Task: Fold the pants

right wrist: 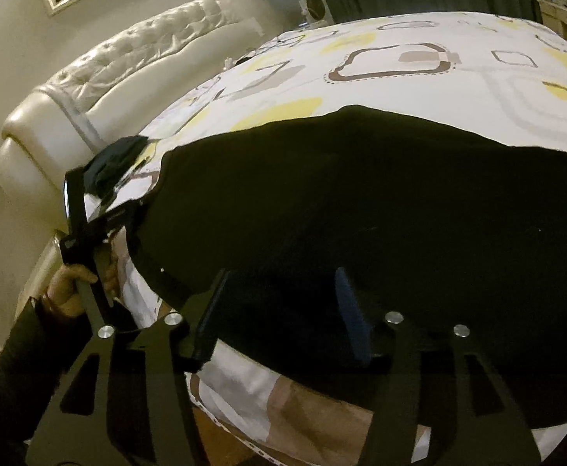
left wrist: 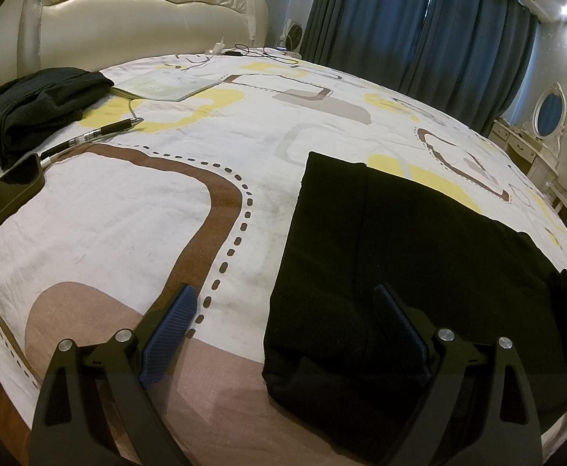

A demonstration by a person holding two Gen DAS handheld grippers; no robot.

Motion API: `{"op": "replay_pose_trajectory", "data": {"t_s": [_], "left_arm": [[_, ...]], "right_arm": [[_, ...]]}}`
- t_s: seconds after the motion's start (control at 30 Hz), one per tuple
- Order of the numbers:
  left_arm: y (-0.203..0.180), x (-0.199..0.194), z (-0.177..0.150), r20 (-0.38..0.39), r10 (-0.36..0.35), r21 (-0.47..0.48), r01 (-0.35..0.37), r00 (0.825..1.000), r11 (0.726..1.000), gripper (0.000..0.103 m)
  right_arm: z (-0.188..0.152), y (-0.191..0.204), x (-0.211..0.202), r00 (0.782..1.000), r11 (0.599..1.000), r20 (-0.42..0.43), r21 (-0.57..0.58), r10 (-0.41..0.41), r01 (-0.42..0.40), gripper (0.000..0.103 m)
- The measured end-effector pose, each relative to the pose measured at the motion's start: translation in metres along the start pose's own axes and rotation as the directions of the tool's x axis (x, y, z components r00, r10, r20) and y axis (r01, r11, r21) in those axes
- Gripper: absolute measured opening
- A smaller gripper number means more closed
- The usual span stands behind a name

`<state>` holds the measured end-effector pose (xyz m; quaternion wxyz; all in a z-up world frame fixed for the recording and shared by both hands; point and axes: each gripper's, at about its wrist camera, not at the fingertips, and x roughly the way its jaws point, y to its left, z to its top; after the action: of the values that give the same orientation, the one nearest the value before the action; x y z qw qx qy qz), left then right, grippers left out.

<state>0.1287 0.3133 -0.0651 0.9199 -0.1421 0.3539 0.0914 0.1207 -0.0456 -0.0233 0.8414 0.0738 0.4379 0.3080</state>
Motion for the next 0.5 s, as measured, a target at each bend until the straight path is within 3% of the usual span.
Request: {"op": "replay_pose_trajectory", "data": {"t_s": [0.27,0.43,0.5], "left_arm": [[0.000,0.000,0.002,-0.025,-0.027,-0.009,0.027,0.999,1.000,0.091],[0.008,0.000,0.012,-0.082,-0.112,-0.038,0.109,0.990,0.993,0.091],[0.014,0.000,0.017,-0.106,-0.176,-0.079,0.168,0.979,0.983,0.091]], "right_arm": [[-0.003,0.004,-0.014,0.999,0.999,0.010,0.010,0.043,-0.043,0.063],[-0.003,-0.004,-0.028,0.996,0.995,0.031,0.056,0.081,-0.083,0.063],[-0.003,-0.006,-0.030,0.996,0.994,0.034,0.069,0.083,-0.085,0.063]]}}
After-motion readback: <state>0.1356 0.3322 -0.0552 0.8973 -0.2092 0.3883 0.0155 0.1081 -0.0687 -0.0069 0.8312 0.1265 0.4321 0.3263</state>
